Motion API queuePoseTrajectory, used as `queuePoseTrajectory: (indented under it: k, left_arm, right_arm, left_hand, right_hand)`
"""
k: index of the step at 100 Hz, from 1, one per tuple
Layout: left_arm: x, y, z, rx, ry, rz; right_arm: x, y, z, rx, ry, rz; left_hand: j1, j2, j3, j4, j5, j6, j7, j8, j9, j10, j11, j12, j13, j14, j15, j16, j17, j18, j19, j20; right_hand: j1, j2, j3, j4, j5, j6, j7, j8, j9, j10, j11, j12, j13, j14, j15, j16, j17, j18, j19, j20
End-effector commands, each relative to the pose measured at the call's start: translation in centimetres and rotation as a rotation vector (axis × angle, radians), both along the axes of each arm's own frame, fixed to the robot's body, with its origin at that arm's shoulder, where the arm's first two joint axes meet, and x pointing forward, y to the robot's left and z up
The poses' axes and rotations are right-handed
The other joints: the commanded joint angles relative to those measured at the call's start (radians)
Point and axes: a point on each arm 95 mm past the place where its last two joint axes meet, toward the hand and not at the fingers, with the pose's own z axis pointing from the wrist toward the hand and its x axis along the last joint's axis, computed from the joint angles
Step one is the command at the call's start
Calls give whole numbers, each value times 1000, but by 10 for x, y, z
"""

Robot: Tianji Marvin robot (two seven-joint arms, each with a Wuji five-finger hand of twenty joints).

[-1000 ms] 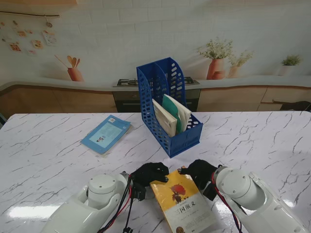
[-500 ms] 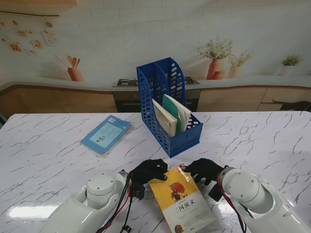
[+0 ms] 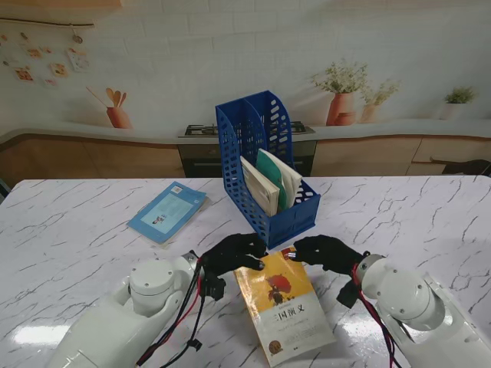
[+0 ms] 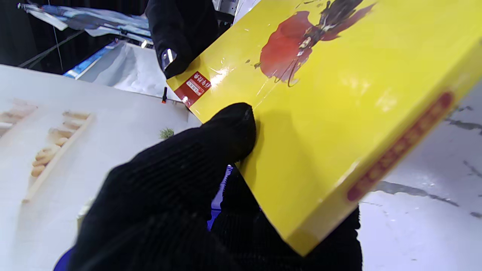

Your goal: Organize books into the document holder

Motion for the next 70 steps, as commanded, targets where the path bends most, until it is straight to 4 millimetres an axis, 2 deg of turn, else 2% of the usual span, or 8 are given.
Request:
queuePoseTrajectory:
  k: [1,11,25,51,70]
  left_arm:
    - [7,-6,18,-34,-60,-32]
    - [9,-9,23,-41,-79,-48]
    - [12,-13,31,-51,-112,-71]
    - [17,-20,45,-59,-171,-119]
    - [20,-23,51,-68,-189,-143]
  right_arm:
    - [1,5,12,8,-49,8]
    - [3,5,19,0,-111,-6]
    - [6,4,31,-13,-174,27]
    - [19,7,54,-57,-217,146]
    - [27,8,57,-102,-201,244]
  left_hand:
    - [69,17,129,10,18,-58,15,27,85,-120,69,46,72,0,18,28,31,-46,74,18]
    - [69,18,131,10,19,-58,14,29,84,-123,68,51,74,0,16,32,31,-44,75,23]
    - [69,19,131,8,19,-58,13,31,85,-124,65,59,75,2,11,39,30,-40,76,32]
    - [70,23,130,7,21,-65,10,34,85,-128,61,68,75,1,6,48,30,-39,75,41]
    - [72,24,130,6,20,-70,8,36,85,-129,59,74,77,4,3,55,27,-35,74,48]
  right_hand:
    - [-45,-25,13,-17,-23,-48,-17,9,-37,-33,-15,2,-7,-22,-20,-4,-12,197,-10,7]
    - [-42,-35,19,-17,-29,-57,-16,8,-42,-36,-20,2,-6,-47,-19,0,-11,198,-12,11]
    - [-40,-41,27,-16,-34,-91,-13,8,-54,-63,-29,2,-19,-84,-22,8,-24,171,-25,20]
    - [-38,-46,35,-16,-40,-115,-8,7,-61,-88,-48,5,-56,-90,-43,12,-72,130,-92,29]
    - [-31,-63,42,-14,-22,-131,5,11,-45,-105,-52,12,-60,-102,-47,17,-98,107,-146,38]
